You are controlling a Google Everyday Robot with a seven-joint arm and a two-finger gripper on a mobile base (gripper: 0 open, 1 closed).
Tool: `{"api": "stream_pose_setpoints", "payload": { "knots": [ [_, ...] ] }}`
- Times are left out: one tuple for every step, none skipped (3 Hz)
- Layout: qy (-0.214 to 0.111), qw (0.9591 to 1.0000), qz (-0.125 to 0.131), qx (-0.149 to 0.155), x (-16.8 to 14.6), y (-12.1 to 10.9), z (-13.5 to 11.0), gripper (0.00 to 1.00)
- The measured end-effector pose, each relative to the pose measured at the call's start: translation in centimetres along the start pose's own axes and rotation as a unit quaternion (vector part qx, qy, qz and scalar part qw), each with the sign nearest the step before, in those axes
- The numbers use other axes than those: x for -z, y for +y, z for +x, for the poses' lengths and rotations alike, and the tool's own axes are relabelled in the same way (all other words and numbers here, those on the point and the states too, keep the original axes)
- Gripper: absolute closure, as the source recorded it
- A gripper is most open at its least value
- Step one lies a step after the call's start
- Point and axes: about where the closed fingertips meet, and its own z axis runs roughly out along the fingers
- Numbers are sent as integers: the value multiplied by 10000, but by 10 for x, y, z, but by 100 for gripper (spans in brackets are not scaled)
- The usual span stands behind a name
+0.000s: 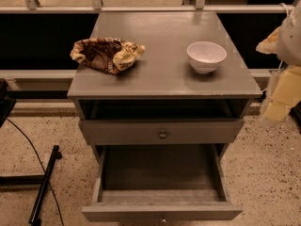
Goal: Place brown chip bag into middle drawer
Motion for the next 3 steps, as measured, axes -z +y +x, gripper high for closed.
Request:
{"api": "stream_pose_setpoints", "payload": {
  "knots": [
    [0,10000,0,1,0,0,0,0],
    [-110,9992,-20,380,-13,-14,-41,0],
    [-269,9948,-25,983,-33,-40,-114,0]
  ]
}}
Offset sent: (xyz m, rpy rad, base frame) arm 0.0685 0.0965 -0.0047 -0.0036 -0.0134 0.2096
